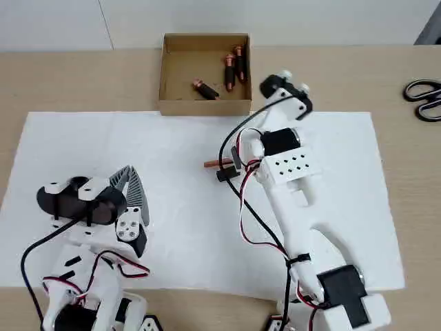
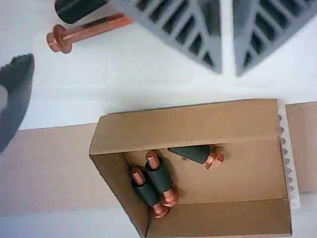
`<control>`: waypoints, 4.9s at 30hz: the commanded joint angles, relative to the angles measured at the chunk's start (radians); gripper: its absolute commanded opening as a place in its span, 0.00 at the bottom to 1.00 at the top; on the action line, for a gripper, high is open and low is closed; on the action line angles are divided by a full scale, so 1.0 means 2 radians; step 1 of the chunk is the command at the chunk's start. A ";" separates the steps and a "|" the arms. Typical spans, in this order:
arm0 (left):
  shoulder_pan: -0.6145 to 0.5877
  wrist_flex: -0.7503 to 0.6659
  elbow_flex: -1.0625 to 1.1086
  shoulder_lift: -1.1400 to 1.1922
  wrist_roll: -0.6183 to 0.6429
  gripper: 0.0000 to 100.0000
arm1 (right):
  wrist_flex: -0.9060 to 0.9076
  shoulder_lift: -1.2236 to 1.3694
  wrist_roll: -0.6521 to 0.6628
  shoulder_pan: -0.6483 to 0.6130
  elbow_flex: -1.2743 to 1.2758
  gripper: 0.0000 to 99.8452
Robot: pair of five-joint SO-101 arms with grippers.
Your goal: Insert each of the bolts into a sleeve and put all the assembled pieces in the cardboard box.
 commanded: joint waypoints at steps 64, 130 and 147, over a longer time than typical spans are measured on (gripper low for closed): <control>0.000 -0.002 0.012 -0.001 0.002 0.01 | -0.100 0.155 -0.117 -0.016 0.020 0.17; -0.001 -0.002 0.010 -0.001 0.002 0.01 | 0.152 -0.035 0.036 0.085 -0.193 0.00; 0.002 -0.002 -0.018 -0.001 0.002 0.01 | 0.286 -0.268 0.337 -0.037 -0.191 0.00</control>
